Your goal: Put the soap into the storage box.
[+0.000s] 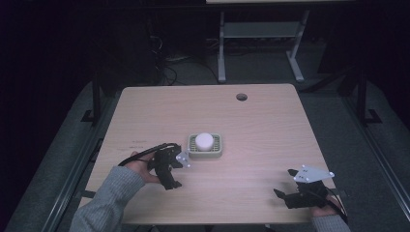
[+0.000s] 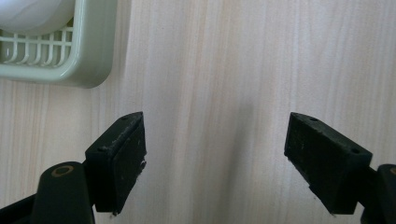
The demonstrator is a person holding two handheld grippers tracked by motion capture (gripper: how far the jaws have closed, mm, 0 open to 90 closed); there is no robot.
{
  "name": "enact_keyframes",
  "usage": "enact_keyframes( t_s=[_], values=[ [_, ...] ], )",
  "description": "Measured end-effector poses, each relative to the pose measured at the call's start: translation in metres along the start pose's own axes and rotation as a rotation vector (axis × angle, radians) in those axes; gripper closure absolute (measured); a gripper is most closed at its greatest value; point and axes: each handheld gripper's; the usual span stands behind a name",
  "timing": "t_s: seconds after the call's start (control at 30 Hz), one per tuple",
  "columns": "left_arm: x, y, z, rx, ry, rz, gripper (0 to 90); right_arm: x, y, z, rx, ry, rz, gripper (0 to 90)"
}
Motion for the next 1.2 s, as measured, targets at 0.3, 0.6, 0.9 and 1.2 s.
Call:
enact_keyframes(
  t_s=[0.3, 0.6, 0.9, 1.2],
  values=[
    [0.004, -0.009, 0.008, -0.005, -0.011, -0.021, 20.3, 0.000, 0.002, -0.001, 0.009, 0.007, 0.001, 13.8],
    [0.002, -0.018, 0.014, -0.008, -0.005, -0.031, 20.2, -0.001, 0.001, 0.000, 0.009, 0.011, 0.004, 13.8],
    [0.000, -0.024, 0.022, 0.008, -0.010, -0.043, 19.9, -0.001, 0.001, 0.000, 0.003, 0.014, 0.000, 13.8],
    [-0.001, -0.030, 0.035, 0.023, -0.006, -0.053, 19.9, -0.002, 0.001, 0.001, 0.000, 0.021, 0.002, 13.8]
  ],
)
Point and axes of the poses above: each handheld gripper's, and its own axes: x roughly backward along the jaws, z roughly out of its underside, y roughly to its left, and after that the axes turned 9 degrees about y, right-handed
